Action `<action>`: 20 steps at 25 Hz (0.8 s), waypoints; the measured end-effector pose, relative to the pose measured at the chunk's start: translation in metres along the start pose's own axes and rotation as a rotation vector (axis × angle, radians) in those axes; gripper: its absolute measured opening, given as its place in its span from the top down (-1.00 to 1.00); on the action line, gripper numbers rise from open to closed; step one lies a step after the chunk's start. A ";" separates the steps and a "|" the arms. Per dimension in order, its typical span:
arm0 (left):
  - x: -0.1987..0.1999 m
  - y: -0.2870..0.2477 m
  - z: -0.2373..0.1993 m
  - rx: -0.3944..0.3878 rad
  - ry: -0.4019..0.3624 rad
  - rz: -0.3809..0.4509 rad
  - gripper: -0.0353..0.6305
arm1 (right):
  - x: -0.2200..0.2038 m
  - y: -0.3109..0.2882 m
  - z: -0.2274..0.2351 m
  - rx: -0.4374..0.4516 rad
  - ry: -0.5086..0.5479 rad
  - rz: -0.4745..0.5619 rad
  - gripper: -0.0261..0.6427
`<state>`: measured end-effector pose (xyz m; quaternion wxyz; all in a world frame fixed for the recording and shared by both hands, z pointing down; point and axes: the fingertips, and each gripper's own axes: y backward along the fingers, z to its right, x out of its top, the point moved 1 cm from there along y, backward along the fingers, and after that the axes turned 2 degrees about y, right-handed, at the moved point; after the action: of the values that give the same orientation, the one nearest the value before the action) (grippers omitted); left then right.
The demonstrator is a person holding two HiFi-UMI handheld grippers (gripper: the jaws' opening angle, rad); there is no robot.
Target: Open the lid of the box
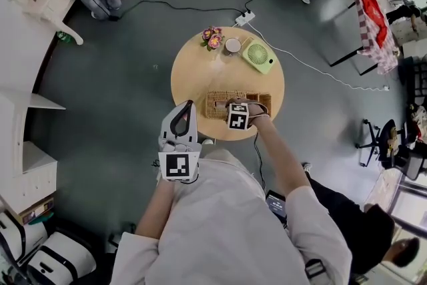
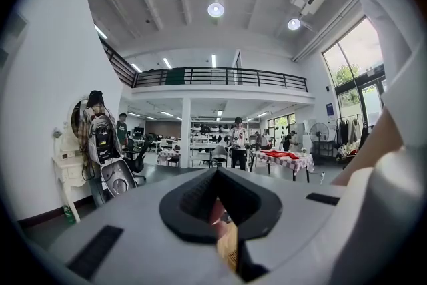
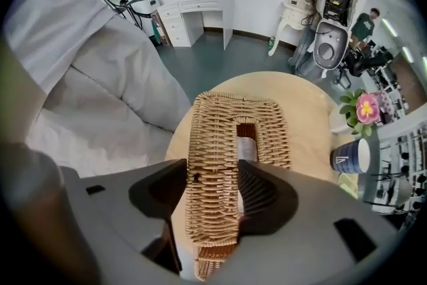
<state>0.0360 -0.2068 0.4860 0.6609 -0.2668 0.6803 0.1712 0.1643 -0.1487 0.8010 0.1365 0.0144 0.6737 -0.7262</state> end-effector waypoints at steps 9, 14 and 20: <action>0.010 -0.009 0.002 -0.029 -0.004 0.011 0.91 | 0.006 0.042 0.008 -0.033 -0.004 0.042 0.51; 0.013 -0.012 0.002 -0.038 0.004 0.012 0.91 | 0.011 0.064 0.020 -0.073 0.002 0.054 0.66; 0.019 -0.021 0.003 -0.052 -0.025 0.018 0.91 | 0.010 0.091 0.050 -0.114 0.011 0.062 0.81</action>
<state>0.0511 -0.2246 0.4694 0.6607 -0.2754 0.6696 0.1982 0.1826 -0.2042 0.7145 0.1560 0.0316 0.7139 -0.6820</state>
